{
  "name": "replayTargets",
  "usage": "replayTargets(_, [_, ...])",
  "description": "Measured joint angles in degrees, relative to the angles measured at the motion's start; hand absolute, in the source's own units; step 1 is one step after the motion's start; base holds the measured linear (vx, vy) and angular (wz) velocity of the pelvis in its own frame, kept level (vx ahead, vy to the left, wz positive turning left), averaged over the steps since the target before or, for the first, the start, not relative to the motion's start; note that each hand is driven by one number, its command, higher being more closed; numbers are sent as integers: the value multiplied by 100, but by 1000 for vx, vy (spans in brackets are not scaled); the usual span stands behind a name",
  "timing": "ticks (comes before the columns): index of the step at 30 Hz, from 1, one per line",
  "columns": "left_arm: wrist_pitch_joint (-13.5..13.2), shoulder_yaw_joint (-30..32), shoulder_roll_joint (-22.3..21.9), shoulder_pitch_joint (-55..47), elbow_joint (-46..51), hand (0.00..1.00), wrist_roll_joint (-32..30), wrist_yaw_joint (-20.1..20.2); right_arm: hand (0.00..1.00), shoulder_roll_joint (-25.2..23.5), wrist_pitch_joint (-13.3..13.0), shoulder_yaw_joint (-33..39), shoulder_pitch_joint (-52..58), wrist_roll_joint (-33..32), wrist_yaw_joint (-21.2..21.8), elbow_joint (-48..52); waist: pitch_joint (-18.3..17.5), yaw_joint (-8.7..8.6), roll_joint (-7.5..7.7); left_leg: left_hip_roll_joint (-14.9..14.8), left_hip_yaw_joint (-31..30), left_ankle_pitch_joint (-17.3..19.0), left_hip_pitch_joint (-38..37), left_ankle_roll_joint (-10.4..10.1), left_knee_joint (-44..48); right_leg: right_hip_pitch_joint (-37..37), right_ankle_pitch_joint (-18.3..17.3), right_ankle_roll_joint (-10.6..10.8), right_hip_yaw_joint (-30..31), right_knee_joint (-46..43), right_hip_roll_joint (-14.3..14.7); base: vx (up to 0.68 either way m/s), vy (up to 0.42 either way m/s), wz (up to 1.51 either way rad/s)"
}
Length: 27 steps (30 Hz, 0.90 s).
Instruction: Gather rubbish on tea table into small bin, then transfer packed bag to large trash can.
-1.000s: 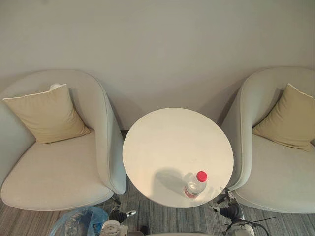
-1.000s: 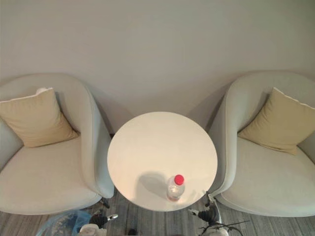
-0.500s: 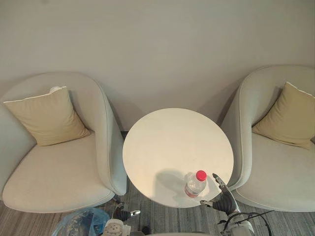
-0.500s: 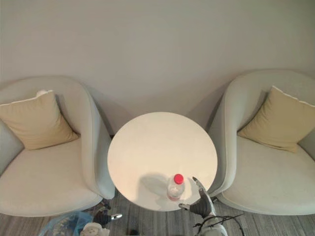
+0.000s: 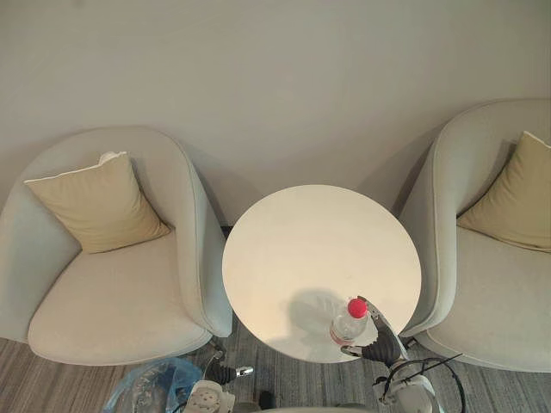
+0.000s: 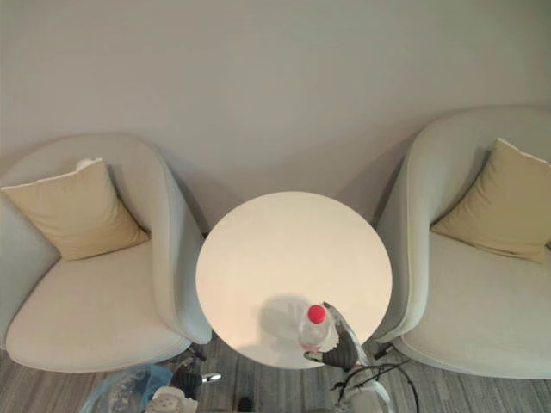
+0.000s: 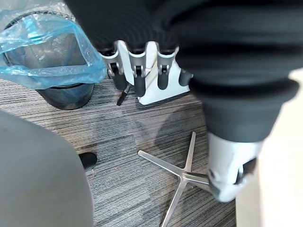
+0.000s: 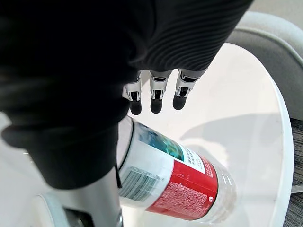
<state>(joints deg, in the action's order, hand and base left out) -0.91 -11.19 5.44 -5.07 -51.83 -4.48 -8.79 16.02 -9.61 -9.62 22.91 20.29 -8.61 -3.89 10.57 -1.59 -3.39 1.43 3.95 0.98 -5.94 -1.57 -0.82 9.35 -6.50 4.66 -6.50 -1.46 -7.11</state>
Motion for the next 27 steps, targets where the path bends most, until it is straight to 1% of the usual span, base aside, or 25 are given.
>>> replayTargets(5, [-3,-28,2,7,78,0,0,0,0,-4,20,-19,-345,-3,-119,-377,165,-102,-94,27,-134,-38,85,19,1,-8,-6,8,-132,3,-16,-8,-16,14])
replayTargets(6, [-2,-64,3,14,144,0,-1,-7,100,-4,59,-23,-439,-6,-126,-437,226,-109,-139,25,-146,-50,92,14,2,-12,-6,7,-155,-4,-15,-23,-19,8])
replayTargets(7, [-4,-118,2,21,192,0,0,-15,100,-2,74,-28,-515,-15,-141,-477,293,-109,-178,24,-154,-56,101,15,3,-19,-11,1,-168,-18,-14,-26,-18,5])
replayTargets(10, [-4,-130,-23,35,194,0,2,-19,100,-5,91,-126,-733,-30,-154,-669,360,-117,-230,16,-165,-57,103,13,5,-23,-36,-12,-186,-38,-9,-9,-6,1])
replayTargets(15, [-3,-184,-39,39,209,0,1,-23,100,-4,113,-178,-923,-37,-157,-716,380,-120,-268,9,-236,-60,195,8,15,-80,-63,-14,-241,-55,-8,1,-22,7])
replayTargets(16, [-2,-183,-40,43,248,0,1,-22,100,-7,120,-190,-982,-53,-155,-776,393,-119,-312,10,-237,-64,217,3,15,-117,-72,-16,-245,-110,-2,0,0,0])
replayTargets(22, [2,-183,-64,43,268,0,-15,-98,100,-21,147,-246,-1056,-68,-153,-852,406,-109,-294,14,-296,-64,247,4,15,-117,-81,-17,-291,-102,1,9,-8,2])
replayTargets(27, [5,-184,-73,56,267,0,-145,-98,100,-19,146,-239,-1063,-70,-157,-805,401,-110,-283,13,-329,-68,249,-1,13,-94,-80,-17,-331,-83,5,-14,-11,3])
